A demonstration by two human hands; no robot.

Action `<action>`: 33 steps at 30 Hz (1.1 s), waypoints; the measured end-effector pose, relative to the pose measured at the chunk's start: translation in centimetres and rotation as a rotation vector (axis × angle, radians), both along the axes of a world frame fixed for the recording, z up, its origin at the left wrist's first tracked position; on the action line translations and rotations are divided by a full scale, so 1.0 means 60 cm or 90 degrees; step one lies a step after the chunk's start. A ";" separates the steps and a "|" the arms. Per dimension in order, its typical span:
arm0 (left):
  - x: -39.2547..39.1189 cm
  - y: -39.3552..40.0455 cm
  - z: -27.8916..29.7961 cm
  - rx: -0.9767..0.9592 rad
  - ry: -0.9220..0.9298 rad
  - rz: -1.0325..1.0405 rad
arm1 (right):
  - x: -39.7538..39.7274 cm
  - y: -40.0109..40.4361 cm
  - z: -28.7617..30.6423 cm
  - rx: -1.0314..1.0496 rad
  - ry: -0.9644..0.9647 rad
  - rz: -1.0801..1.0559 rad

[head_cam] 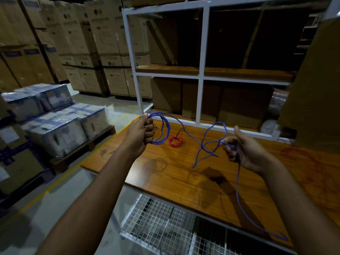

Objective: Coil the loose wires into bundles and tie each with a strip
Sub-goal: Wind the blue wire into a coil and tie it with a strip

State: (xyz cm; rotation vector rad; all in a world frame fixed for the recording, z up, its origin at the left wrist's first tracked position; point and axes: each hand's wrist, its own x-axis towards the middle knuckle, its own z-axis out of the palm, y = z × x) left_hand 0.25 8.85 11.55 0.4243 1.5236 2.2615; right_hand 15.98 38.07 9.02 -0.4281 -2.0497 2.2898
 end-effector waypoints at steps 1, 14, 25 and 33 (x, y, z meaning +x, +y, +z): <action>0.002 0.000 0.001 -0.010 0.008 -0.004 | 0.003 0.003 0.006 -0.051 -0.032 0.030; 0.044 0.025 0.024 -0.113 0.116 -0.063 | -0.005 -0.014 0.015 0.211 -0.098 0.147; 0.039 0.042 0.024 0.058 -0.014 -0.069 | 0.013 -0.031 -0.090 1.269 0.460 -0.086; 0.024 0.042 0.018 0.139 -0.109 0.020 | 0.065 -0.072 -0.146 1.250 0.786 -0.051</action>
